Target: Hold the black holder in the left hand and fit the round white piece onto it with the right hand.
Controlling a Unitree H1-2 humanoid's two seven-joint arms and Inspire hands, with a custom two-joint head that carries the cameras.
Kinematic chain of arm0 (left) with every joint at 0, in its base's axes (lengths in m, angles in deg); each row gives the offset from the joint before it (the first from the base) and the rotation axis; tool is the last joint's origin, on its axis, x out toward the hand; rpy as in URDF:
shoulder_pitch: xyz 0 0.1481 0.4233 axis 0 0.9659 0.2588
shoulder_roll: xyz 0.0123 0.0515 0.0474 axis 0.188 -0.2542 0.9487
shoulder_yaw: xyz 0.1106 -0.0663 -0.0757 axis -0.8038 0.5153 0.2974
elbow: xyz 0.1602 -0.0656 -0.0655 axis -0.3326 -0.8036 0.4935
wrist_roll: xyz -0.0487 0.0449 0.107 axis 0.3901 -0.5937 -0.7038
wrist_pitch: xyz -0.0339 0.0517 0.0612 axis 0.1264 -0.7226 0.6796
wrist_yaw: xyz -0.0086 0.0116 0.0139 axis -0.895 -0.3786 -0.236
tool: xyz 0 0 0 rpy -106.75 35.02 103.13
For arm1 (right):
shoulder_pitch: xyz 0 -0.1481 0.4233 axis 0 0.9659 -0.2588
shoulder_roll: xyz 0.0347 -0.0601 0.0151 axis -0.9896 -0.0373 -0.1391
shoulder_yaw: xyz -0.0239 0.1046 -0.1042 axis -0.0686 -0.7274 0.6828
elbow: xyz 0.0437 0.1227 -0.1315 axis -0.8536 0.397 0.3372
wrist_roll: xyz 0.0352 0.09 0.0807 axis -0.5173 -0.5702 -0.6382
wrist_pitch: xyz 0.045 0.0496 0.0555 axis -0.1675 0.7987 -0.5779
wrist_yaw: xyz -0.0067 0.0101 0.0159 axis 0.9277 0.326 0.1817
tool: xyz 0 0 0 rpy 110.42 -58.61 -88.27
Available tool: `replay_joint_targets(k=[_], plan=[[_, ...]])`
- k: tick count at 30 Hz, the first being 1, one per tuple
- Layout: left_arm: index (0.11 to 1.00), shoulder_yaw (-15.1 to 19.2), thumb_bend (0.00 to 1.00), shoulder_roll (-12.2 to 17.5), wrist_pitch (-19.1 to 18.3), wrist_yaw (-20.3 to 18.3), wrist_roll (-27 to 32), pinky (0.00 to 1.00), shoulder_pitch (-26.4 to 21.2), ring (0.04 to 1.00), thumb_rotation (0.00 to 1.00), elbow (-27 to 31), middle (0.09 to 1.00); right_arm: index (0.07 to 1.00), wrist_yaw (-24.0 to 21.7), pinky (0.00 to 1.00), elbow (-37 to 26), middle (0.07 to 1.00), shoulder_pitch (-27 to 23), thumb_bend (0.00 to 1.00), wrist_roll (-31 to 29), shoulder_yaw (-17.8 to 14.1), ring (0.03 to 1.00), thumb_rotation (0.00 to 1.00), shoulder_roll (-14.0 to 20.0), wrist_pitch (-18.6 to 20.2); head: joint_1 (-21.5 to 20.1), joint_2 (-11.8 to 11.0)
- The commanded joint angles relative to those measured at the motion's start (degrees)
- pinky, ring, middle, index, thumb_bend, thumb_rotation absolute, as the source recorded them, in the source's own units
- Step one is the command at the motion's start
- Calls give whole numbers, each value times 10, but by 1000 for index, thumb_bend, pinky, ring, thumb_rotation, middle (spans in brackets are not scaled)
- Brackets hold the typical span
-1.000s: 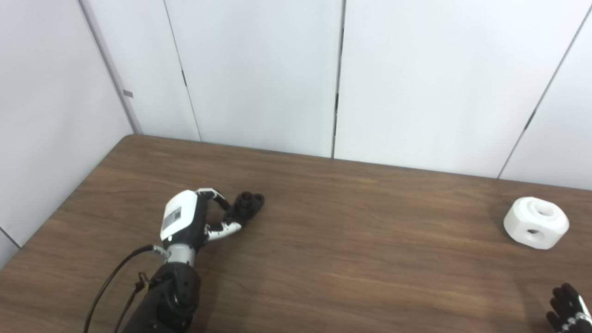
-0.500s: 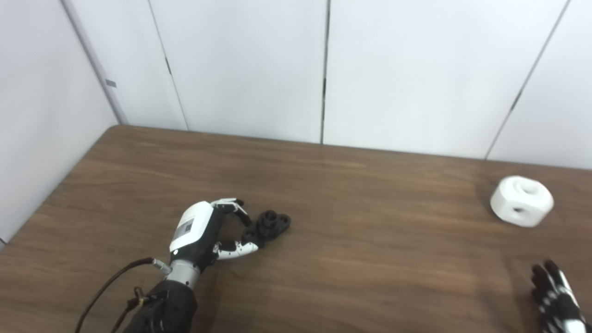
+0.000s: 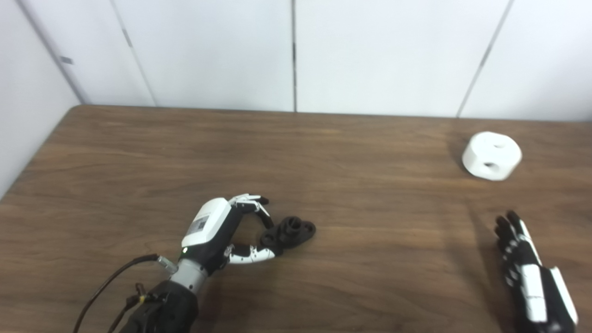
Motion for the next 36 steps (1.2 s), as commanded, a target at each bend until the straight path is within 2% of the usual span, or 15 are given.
replay_joint_targets(k=[1, 12, 17, 19, 23, 29, 36], plan=[[491, -33, 505, 2, -2, -68, 28, 753, 24, 884, 51, -14, 820, 976, -3, 1000, -19, 967, 6, 572, 5, 11, 981, 987, -7, 18, -6, 6], [491, -72, 503, -2, 31, -94, 64, 769, 27, 903, 46, -28, 833, 982, 2, 1000, -42, 963, 10, 553, 9, 20, 986, 984, -12, 37, -13, 18], [491, -80, 504, 1, 35, -103, 76, 800, 24, 917, 48, -39, 841, 984, 2, 1000, -44, 959, 12, 559, 6, 20, 984, 984, -10, 40, -16, 20], [491, -84, 504, 3, 31, -103, 64, 826, 23, 919, 49, -41, 843, 984, 2, 1000, -44, 957, 12, 557, 5, 19, 981, 983, -10, 39, -17, 20], [491, -102, 505, 8, 26, -91, -17, 866, 18, 906, 50, -47, 832, 986, 2, 1000, -43, 955, 13, 557, 2, 17, 976, 985, -8, 38, -16, 21], [492, -104, 509, 5, 20, -83, -109, 867, 18, 876, 47, -51, 804, 983, 2, 1000, -41, 956, 12, 560, 2, 13, 976, 990, -3, 41, -16, 22], [492, -102, 514, -13, -6, -99, -236, 860, 25, 854, 52, -44, 787, 982, -2, 1000, -42, 961, 13, 550, -16, 6, 977, 986, 0, 44, -10, 23]])
